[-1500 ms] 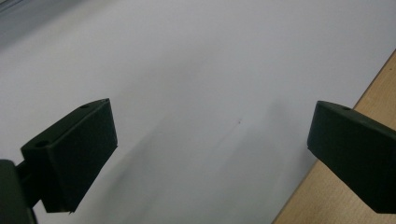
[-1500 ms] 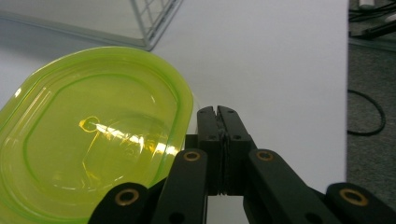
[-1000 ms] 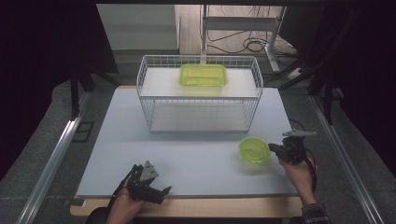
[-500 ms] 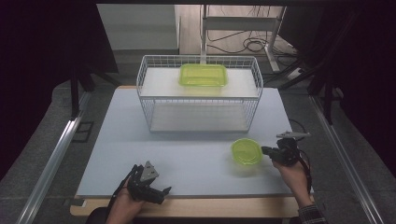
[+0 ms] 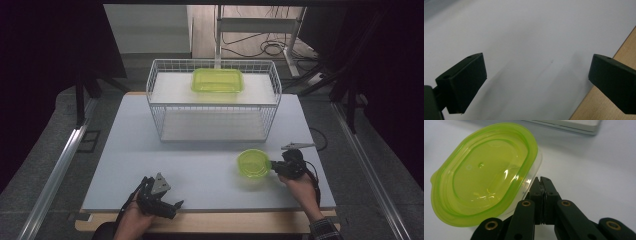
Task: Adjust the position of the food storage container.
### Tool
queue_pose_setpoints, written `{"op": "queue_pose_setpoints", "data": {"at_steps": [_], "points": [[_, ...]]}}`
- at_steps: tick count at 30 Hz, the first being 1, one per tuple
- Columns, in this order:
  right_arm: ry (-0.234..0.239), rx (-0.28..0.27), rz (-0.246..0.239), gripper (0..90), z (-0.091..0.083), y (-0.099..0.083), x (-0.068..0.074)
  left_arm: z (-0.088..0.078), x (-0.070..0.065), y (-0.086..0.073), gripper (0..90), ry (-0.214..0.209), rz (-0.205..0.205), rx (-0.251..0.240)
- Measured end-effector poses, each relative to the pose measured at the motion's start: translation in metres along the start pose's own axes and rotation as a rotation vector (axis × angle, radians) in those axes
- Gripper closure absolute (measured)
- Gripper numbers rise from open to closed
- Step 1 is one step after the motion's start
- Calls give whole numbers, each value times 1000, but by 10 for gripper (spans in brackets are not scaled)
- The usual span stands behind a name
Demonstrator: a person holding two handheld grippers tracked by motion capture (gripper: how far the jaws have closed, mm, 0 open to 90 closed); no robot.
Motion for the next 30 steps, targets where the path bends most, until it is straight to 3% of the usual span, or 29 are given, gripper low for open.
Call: {"op": "queue_pose_setpoints", "data": {"at_steps": [6, 23, 27, 30], "points": [[41, 6, -10, 879, 12, 3, 14, 0, 0, 0, 16, 0, 2, 3], [163, 14, -61, 879, 41, 17, 70, 0, 0, 0, 16, -5, -3, -3], [181, 18, -82, 879, 50, 21, 83, -2, 0, 2, 20, -29, -30, -26], [166, 15, -113, 877, 54, 23, 87, -6, 0, 4, 21, -52, -56, -58]]}}
Point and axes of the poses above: each handheld gripper's, and its own axes: z roughly forward along the jaws, y roughly out of its top, x roughly to its left, the point moved 8 cm from there along z, roughly forward along the jaws, and after that the axes turned 10 degrees about -y, right-handed, at the moved point
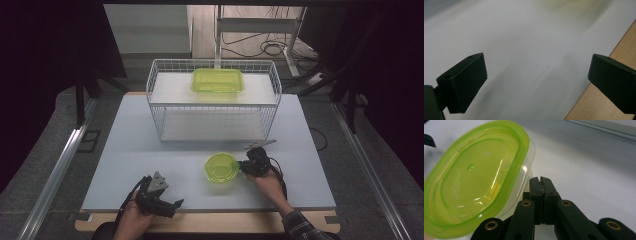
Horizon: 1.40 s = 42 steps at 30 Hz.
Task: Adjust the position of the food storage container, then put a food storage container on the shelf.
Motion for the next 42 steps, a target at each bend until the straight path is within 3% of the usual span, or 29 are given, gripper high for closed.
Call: {"op": "queue_pose_setpoints", "data": {"at_steps": [4, 11, 16, 19, 25, 34, 42], "points": [[-55, -3, -29, 842, -4, -1, -7, -2, -1, 3, 21, -29, -31, -29], [-123, -44, -29, 717, -26, -4, -24, -4, -5, 5, 20, -47, -28, -52], [-148, -71, -39, 620, -41, -7, -27, -3, -5, 6, 20, -34, -3, -53], [-162, -92, -33, 496, -49, -7, -28, -3, -5, 5, 21, -18, 13, -49], [-167, -102, -46, 286, -56, -13, -28, -3, -4, 5, 20, -6, 32, -51], [-114, -112, -57, 123, -58, -21, -22, -2, -4, 5, 20, -1, 42, -37], [-91, -111, -50, 59, -54, -18, -18, -1, -4, 4, 20, 1, 49, -30]]}}
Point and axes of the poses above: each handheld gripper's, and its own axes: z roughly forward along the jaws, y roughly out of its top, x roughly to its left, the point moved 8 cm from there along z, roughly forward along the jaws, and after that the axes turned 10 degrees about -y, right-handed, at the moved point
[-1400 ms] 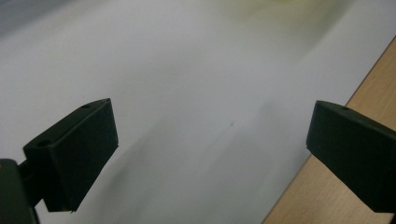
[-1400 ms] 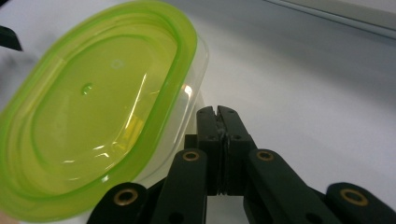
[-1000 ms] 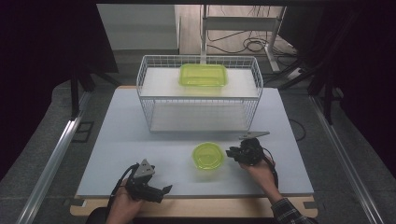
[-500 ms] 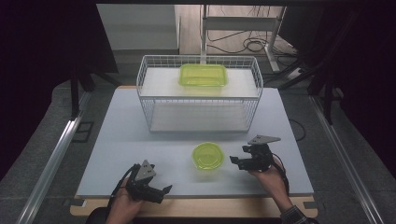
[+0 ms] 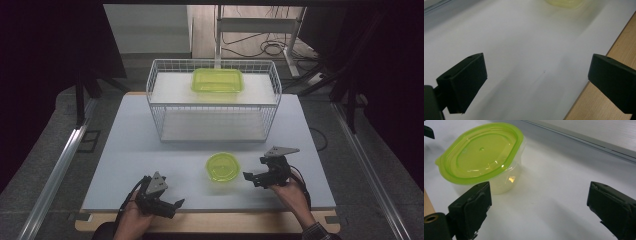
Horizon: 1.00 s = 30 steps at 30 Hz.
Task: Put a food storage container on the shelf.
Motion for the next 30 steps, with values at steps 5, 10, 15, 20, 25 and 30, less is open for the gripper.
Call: {"op": "queue_pose_setpoints", "data": {"at_steps": [5, 10, 15, 20, 25, 30], "points": [[41, 6, 35, 41, -3, 11, 7, 1, 0, 0, 20, 2, 3, 7], [73, 1, 86, 116, -4, 26, 12, 2, 0, -1, 20, 5, 9, 17], [105, 30, 145, 292, 8, 34, 14, 2, 0, -2, 20, 7, 11, 24], [168, 71, 214, 432, 22, 35, 12, 3, 0, -3, 20, 9, 14, 34], [219, 96, 274, 530, 31, 37, 13, 4, 0, -4, 20, 12, 19, 44], [245, 127, 303, 684, 34, 36, 14, 4, 0, -4, 20, 11, 19, 44]]}}
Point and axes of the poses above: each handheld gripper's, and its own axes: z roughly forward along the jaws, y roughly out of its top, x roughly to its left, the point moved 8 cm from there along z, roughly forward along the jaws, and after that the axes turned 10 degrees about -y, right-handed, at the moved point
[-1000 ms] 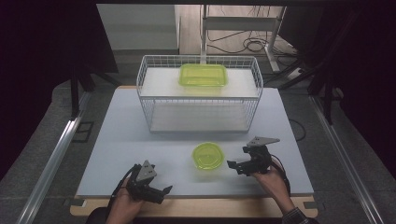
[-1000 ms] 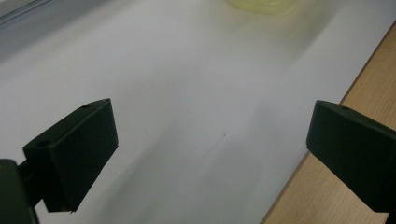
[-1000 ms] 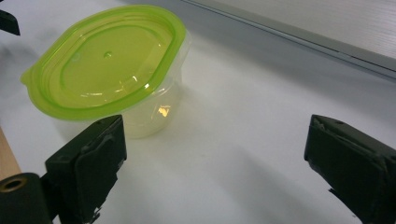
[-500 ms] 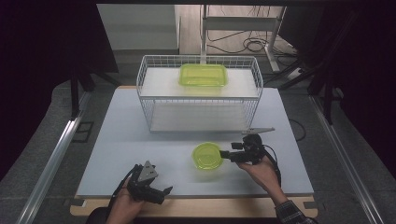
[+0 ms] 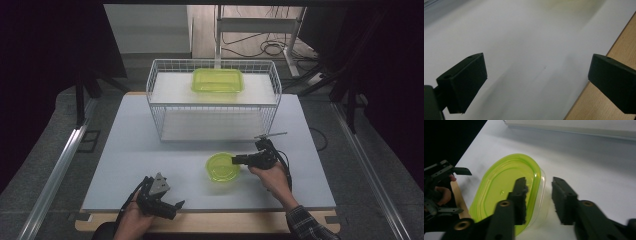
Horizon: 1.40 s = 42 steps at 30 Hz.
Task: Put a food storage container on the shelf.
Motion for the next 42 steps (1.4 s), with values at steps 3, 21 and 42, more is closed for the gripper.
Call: {"op": "queue_pose_setpoints", "data": {"at_steps": [3, 21, 42], "points": [[17, 16, 10, 766, -1, -1, -1, 0, 0, 0, 20, -1, 1, 2], [90, -6, 19, 807, -11, 8, 12, -1, 1, 1, 20, -1, -8, -12], [-28, 33, -23, 644, -13, -8, -4, 1, 0, -1, 19, 0, -4, 6]]}}
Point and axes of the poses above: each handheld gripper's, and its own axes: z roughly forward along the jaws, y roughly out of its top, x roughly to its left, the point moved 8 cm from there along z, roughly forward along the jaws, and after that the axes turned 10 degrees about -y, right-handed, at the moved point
